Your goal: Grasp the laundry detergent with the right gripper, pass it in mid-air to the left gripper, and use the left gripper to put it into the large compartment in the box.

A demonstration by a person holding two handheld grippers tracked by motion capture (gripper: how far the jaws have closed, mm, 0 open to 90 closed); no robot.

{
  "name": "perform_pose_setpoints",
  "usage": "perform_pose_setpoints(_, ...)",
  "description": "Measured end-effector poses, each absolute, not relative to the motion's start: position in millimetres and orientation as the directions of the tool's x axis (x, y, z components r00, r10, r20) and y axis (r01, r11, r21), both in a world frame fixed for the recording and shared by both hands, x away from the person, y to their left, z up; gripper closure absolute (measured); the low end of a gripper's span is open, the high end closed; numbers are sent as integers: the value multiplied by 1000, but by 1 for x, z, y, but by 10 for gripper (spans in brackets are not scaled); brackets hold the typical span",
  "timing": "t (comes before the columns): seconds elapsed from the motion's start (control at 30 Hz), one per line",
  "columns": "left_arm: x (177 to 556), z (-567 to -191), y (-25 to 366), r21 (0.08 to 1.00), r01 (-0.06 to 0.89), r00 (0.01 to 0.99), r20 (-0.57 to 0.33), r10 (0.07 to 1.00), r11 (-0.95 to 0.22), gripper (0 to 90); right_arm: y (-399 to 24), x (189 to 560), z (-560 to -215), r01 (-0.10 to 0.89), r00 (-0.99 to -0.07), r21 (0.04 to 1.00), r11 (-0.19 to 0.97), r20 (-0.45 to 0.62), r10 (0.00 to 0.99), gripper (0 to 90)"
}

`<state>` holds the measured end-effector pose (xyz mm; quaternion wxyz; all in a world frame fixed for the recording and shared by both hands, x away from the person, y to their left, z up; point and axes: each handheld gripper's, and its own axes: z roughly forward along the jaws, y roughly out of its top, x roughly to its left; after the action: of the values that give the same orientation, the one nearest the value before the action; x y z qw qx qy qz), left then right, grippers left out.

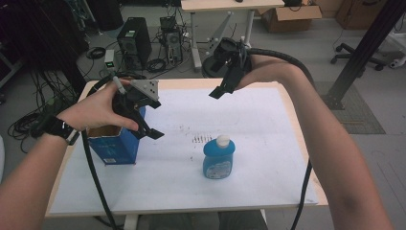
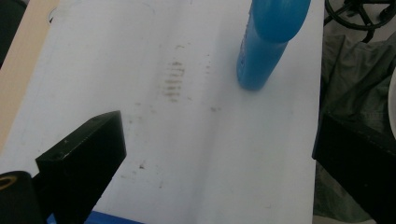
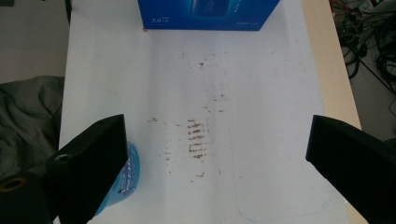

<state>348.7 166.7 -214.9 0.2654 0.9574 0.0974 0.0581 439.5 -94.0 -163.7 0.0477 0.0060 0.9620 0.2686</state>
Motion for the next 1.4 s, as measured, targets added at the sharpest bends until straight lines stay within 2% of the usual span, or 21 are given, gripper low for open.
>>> perform_pose_setpoints(0.7,349,-215,171,505,175,973,44,228,-845,36,-104,439,-161,-41,-997,566,824,-82,7,23)
perform_pose_setpoints(1.4,343,-220,169,493,196,968,42,249,-848,36,-162,414,-173,-39,-998,694,719,-69,13,13)
